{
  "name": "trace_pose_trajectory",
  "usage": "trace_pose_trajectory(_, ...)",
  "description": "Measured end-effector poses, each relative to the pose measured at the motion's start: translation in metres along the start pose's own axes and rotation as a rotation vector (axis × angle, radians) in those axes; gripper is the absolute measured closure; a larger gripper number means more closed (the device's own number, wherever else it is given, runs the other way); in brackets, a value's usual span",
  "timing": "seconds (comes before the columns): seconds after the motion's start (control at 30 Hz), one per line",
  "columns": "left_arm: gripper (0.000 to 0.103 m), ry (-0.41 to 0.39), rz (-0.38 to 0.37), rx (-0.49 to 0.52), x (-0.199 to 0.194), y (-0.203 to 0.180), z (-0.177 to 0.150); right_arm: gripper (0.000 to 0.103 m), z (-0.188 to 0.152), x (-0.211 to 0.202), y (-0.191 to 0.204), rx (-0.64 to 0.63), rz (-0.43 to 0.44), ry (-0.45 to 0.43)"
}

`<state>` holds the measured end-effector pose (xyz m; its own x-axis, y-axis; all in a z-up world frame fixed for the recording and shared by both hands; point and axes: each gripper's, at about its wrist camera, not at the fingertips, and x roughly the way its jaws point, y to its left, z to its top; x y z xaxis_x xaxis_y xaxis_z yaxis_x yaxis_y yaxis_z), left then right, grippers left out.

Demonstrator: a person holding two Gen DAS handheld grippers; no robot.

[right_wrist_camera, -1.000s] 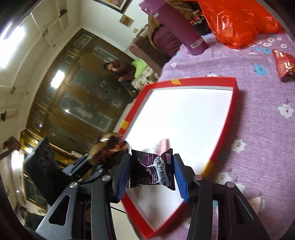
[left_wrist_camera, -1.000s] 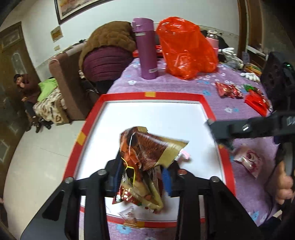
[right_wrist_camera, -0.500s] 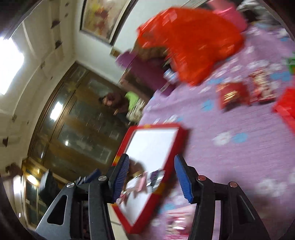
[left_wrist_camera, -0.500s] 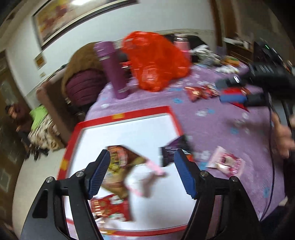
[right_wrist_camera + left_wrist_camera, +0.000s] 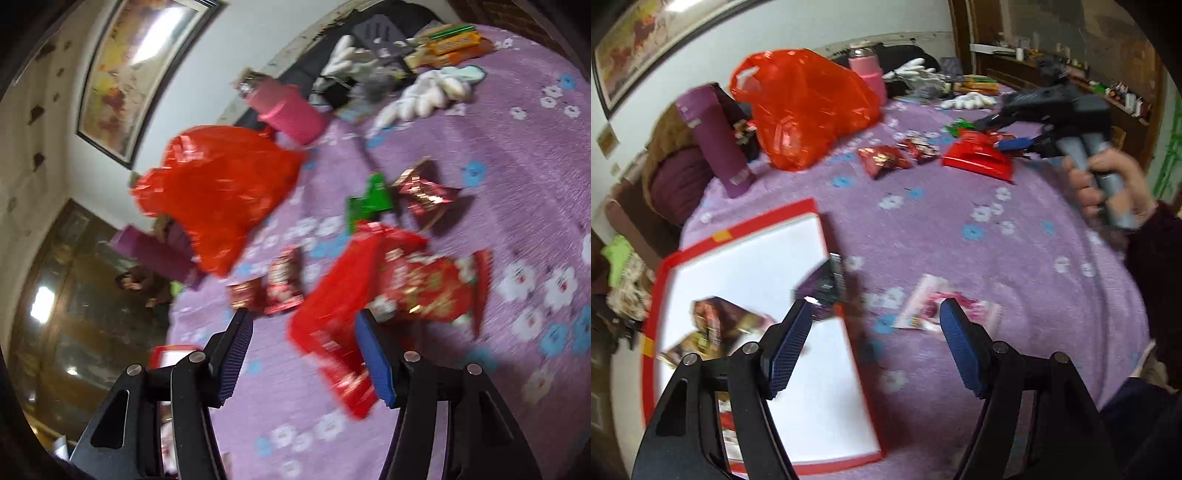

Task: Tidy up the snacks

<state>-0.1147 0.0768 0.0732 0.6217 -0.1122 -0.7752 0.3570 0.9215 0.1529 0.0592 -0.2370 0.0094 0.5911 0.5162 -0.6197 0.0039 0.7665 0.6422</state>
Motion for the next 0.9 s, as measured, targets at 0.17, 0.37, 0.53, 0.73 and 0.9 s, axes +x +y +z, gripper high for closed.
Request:
trace_pose_trajectory(0.17, 0.031, 0.042, -0.068, -0.026, 0.006, -0.009, -0.001, 0.041, -0.005, 0.016, 0.013, -0.086, -0.033, 0.023)
trace_pose_trajectory(0.37, 0.031, 0.077, -0.091, -0.017, 0.011, -0.026, -0.003, 0.040, -0.028, 0.034, 0.047, -0.333, -0.198, 0.053)
trace_pose_trajectory(0.53, 0.031, 0.094, -0.096, -0.015, 0.014, -0.031, -0.001, 0.037, -0.055, 0.043, 0.072, -0.578, -0.360, 0.067)
trace_pose_trajectory(0.73, 0.031, 0.156, -0.121, -0.106, 0.027, -0.030, -0.001, 0.055, -0.052, 0.040, 0.069, -0.550, -0.370, 0.067)
trace_pose_trajectory(0.9, 0.031, 0.204, -0.033, -0.250, 0.033, -0.026, 0.000, 0.056, -0.040, 0.029, 0.055, -0.364, -0.124, 0.134)
